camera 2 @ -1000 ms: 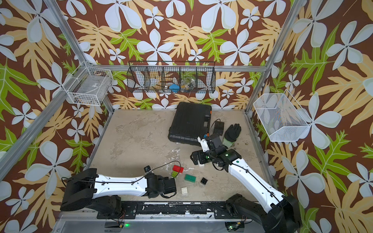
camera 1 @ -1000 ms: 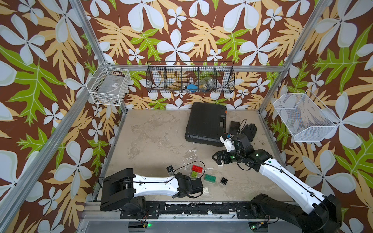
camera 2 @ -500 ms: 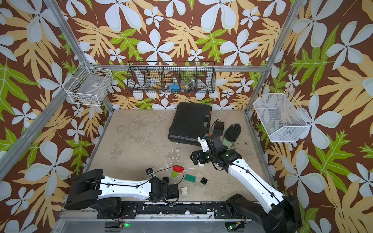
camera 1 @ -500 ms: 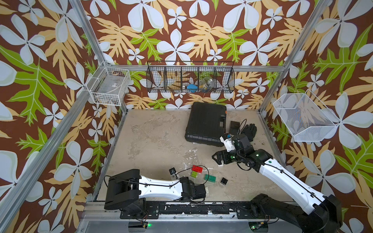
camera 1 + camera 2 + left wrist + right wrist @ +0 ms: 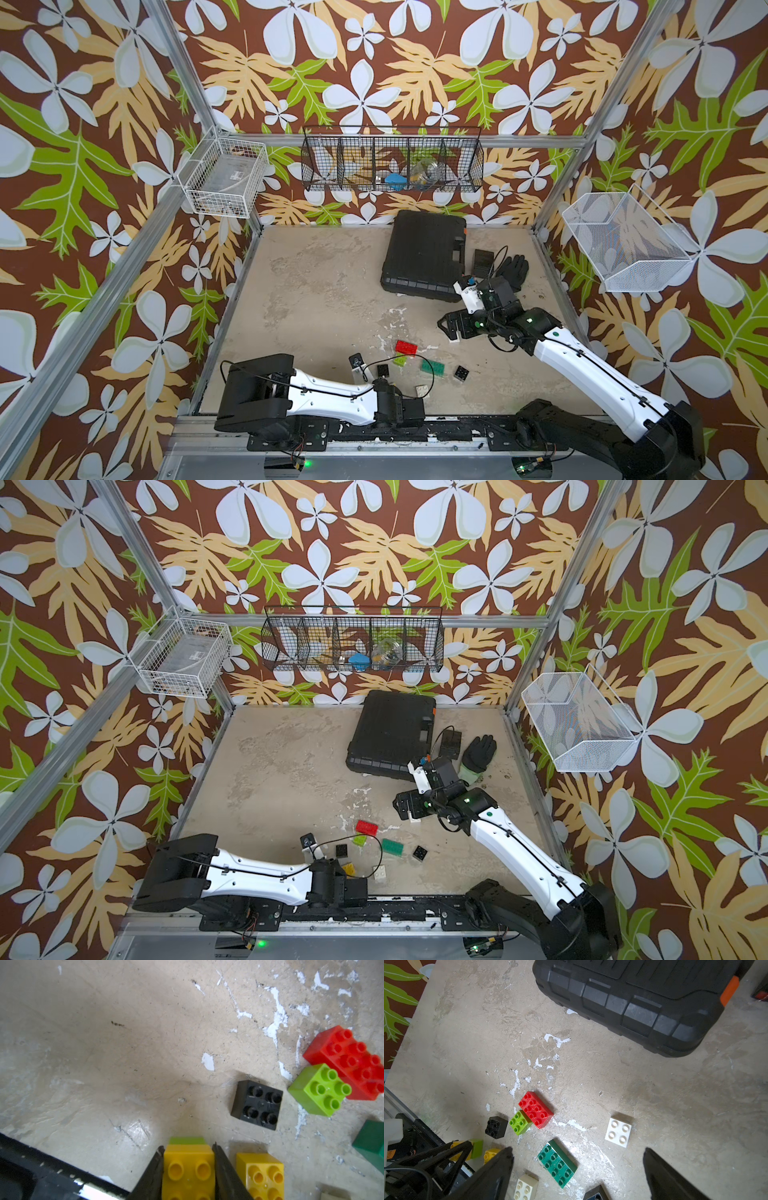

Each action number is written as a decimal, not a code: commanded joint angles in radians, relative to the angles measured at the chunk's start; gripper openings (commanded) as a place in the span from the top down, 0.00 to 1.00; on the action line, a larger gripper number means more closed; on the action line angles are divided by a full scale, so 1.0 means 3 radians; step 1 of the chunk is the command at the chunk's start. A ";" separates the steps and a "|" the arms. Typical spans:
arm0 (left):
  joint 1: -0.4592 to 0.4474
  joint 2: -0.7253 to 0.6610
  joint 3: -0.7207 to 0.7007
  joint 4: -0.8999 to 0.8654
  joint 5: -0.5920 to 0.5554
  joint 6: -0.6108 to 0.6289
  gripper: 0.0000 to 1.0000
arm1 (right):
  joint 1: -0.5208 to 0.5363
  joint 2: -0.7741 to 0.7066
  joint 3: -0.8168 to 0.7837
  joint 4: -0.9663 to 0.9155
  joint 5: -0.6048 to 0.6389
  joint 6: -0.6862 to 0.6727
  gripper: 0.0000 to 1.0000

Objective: Assemble a giraffe with lego
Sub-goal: Place the lego brick at the center of the board.

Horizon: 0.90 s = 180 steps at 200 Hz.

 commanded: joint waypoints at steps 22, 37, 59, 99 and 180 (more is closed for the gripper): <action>-0.0026 -0.0066 0.0014 0.0086 0.0580 -0.0193 1.00 | 0.0001 -0.0023 -0.0008 0.0042 -0.0017 0.0015 0.00; -0.0024 -0.0079 0.0030 0.0041 0.0558 -0.0200 1.00 | 0.0004 -0.0041 -0.0010 0.0035 -0.0015 0.0015 0.00; -0.0002 -0.0147 0.0006 -0.0001 0.0461 -0.0225 1.00 | 0.0003 -0.0071 -0.0024 0.0031 -0.0002 0.0015 0.00; 0.0237 -0.0418 -0.0082 -0.0104 0.0287 -0.0070 1.00 | 0.0004 -0.0136 -0.0015 -0.0044 0.0046 0.0000 0.00; 0.1381 -0.0390 -0.0197 0.0249 -0.0057 0.1497 1.00 | 0.0002 -0.0264 -0.0103 -0.0225 -0.0142 0.0145 0.00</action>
